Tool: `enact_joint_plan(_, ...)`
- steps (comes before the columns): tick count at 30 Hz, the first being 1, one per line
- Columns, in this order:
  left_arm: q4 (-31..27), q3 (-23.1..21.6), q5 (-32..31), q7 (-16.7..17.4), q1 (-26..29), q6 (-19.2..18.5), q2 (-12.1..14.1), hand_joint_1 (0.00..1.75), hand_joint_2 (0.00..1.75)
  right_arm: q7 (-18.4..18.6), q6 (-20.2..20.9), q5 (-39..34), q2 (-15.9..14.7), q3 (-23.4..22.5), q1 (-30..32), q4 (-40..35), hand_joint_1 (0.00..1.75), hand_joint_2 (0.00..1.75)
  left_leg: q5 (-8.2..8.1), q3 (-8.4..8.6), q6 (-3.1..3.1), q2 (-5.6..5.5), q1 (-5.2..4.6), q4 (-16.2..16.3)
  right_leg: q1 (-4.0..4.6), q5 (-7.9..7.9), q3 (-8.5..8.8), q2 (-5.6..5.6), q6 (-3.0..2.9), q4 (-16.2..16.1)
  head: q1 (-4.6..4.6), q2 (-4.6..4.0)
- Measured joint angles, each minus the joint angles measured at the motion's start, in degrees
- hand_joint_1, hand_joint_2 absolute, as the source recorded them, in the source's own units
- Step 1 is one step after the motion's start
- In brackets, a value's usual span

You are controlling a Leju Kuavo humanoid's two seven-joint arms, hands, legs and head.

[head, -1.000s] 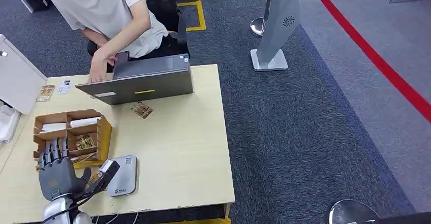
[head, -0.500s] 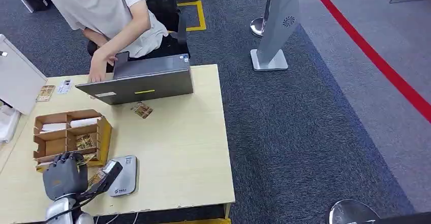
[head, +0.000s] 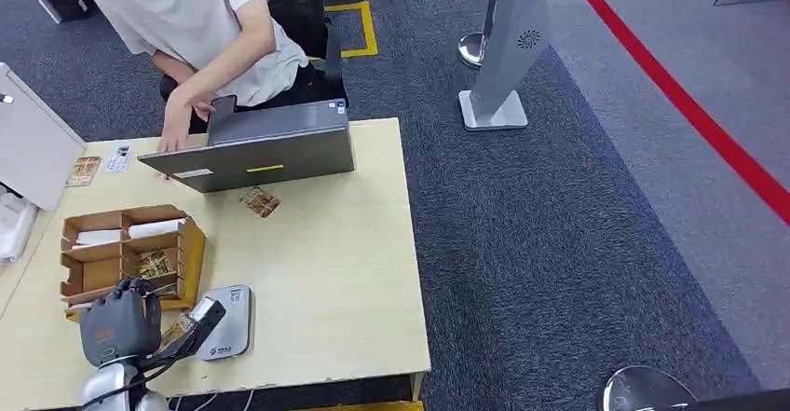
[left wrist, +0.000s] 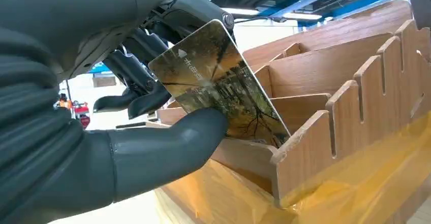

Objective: Pass the card to the sensor for recognition and then transmit it.

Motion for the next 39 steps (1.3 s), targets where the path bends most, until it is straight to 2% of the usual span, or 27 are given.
enact_joint_plan(6, -0.1, 0.0, -0.5, -0.8, 0.0, 0.0, 0.1, 1.75, 1.75, 0.3, 0.1, 0.2, 0.0, 0.0, 0.0, 0.0, 0.0, 0.0, 0.0, 0.0, 0.0, 0.0, 0.0, 0.0, 0.0, 0.0, 0.0, 0.0, 0.0, 0.0, 0.0, 0.02)
enact_joint_plan(16, 0.1, -0.2, -0.4, 0.9, -4.0, 0.0, 1.7, 1.75, 1.75, 0.9, 0.7, 0.9, 0.0, 0.0, 0.0, 0.0, 0.0, 0.0, 0.02, 0.01, 0.0, 0.0, 0.0, 0.0, 0.0, 0.01, 0.0, 0.01, -0.01, 0.0, 0.0, 0.0)
enact_joint_plan(25, 0.3, -0.4, -0.5, 1.0, -4.9, 0.0, 2.1, 1.75, 1.75, 0.9, 0.8, 0.9, 0.0, 0.0, 0.0, 0.0, 0.0, 0.0, 0.01, 0.0, 0.0, 0.0, 0.0, 0.0, 0.0, 0.0, -0.02, 0.01, 0.0, 0.0, 0.0, 0.0)
enact_joint_plan(28, 0.5, -1.2, -0.7, 2.4, -5.7, 0.0, 2.8, 1.75, 1.75, 0.9, 0.8, 0.9, 0.0, 0.0, 0.0, 0.0, 0.0, 0.0, 0.01, 0.0, 0.0, -0.01, 0.0, 0.0, 0.0, 0.0, -0.05, 0.0, 0.0, 0.0, 0.0, 0.0)
enact_joint_plan(34, 4.0, -3.4, -0.4, 5.7, -11.7, 0.0, 7.1, 1.75, 1.75, 0.1, 0.7, 0.5, 0.0, 0.0, 0.0, 0.0, 0.0, 0.0, 0.08, 0.0, -0.05, 0.01, 0.01, 0.0, 0.01, 0.03, -0.03, 0.02, -0.03, 0.1, 0.0, 0.0)
enact_joint_plan(39, 6.9, -4.1, 0.9, 6.3, -14.6, 0.0, 11.5, 1.75, 1.75, -2.6, 0.0, -2.4, -0.1, -0.8, 0.2, 0.2, 0.0, 0.0, 0.11, 0.0, -0.1, 0.02, 0.01, 0.0, 0.01, 0.04, -0.05, 0.07, -0.05, 0.1, 0.0, 0.0)
